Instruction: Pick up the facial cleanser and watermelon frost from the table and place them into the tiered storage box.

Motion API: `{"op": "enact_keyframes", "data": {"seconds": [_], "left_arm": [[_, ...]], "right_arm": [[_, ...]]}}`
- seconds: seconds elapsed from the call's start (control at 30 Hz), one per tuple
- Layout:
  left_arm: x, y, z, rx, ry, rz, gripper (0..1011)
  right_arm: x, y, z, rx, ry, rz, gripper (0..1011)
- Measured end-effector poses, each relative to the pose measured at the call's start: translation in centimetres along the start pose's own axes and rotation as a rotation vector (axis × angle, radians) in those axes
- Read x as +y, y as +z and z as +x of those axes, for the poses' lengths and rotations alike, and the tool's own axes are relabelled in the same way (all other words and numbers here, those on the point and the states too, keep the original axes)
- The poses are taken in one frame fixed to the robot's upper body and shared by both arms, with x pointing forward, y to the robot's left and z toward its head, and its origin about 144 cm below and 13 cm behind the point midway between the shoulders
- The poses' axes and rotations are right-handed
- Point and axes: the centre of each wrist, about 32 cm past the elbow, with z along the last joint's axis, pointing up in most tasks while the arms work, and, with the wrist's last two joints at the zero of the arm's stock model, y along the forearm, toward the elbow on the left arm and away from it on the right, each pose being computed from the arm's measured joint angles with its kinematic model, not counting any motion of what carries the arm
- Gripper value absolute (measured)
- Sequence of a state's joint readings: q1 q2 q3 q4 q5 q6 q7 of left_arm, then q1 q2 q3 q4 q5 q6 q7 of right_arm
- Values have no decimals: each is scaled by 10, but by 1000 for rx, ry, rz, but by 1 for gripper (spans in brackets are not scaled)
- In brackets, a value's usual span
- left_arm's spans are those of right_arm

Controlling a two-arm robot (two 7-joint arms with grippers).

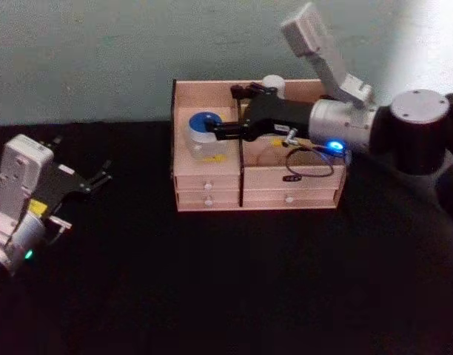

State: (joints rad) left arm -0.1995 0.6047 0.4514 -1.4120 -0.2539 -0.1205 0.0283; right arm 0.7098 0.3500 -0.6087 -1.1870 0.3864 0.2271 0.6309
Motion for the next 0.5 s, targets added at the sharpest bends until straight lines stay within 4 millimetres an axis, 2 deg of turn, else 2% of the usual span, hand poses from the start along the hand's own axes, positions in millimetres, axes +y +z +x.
{"op": "enact_keyframes", "data": {"seconds": [0.07,0.33,0.5], "left_arm": [[0,0,0,0,0,0,1001],[0,0,0,0,0,0,1001],[0,0,0,0,0,0,1001]], "right_arm": [[-16,-2,-4,7,-3,8,1000],[-57,-14,-13,34,-14,-9,1000],[-91,-22,-21,51,-46,-35,1000]]}}
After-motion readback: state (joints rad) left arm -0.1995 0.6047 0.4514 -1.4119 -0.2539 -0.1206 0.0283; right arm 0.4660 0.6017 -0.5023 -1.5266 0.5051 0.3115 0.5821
